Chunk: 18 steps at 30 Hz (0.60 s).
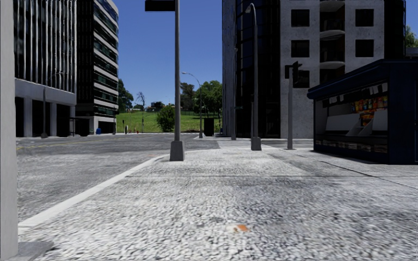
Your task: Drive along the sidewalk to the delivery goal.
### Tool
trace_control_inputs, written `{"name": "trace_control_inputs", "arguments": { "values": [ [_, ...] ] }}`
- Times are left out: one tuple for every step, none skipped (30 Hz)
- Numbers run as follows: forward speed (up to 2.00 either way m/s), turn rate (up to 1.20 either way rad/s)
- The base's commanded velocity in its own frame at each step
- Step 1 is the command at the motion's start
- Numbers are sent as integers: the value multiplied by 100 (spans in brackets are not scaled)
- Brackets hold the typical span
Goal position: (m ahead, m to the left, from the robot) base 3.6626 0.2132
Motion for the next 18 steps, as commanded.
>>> {"name": "trace_control_inputs", "arguments": {
  "values": [
    [200,10],
    [200,0],
    [200,0],
    [200,0],
    [200,0],
    [200,0],
    [200,0],
    [200,0],
    [200,0],
    [200,0],
    [200,0],
    [200,0],
    [200,0],
    [200,0],
    [200,0],
    [200,0],
    [200,0],
    [200,0]
  ]
}}
